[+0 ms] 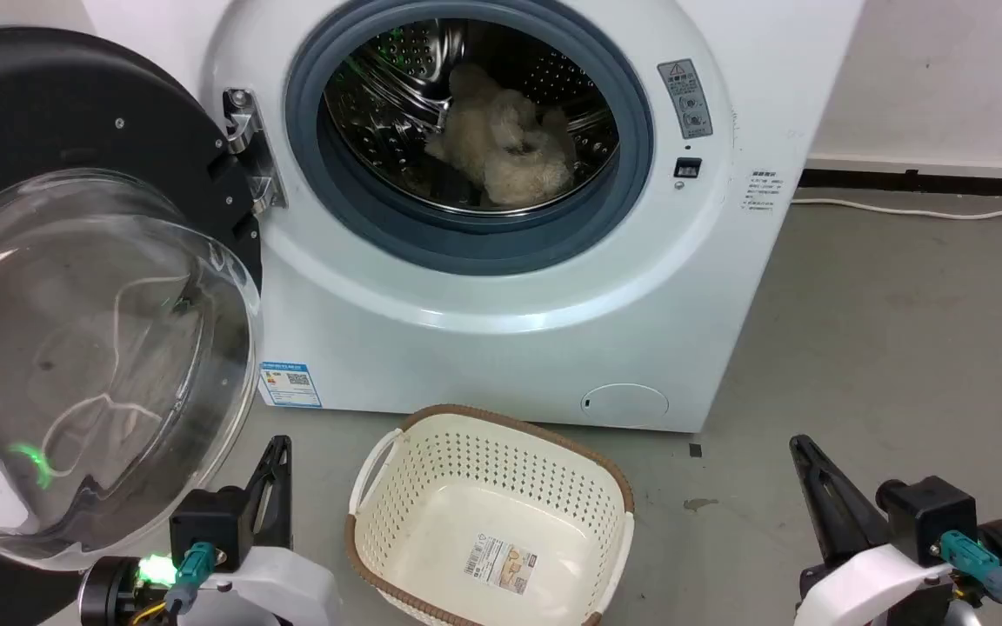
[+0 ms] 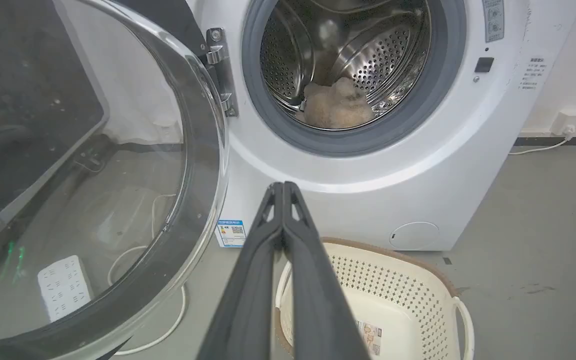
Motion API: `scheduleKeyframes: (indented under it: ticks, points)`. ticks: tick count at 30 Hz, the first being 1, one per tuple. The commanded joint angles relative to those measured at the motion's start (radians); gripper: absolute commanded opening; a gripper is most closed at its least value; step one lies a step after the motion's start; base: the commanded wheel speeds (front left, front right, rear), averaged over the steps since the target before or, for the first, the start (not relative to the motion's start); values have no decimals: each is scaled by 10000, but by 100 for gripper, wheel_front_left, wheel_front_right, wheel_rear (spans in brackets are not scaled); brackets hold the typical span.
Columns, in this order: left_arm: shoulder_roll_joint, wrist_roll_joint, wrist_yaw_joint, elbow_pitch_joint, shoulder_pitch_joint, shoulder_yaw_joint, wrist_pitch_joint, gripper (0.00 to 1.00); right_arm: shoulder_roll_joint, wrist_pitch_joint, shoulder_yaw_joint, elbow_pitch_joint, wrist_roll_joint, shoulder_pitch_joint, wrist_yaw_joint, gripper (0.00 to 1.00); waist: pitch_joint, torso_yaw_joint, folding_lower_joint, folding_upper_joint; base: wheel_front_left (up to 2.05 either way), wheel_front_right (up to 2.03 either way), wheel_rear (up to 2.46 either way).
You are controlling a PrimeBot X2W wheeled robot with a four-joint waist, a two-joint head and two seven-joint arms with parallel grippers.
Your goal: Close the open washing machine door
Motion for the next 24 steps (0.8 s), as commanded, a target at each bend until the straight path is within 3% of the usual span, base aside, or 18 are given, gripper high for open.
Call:
scheduleKeyframes:
  ticks: [1,24]
  points:
    - [1,28,30,-43,-74,7,3,0,43,5,-1,-51,-74,-118,8,0,0,0,-1,0,0,0,0]
    - [1,28,30,-43,-74,7,3,0,43,5,-1,-51,-74,-118,8,0,0,0,-1,0,0,0,0]
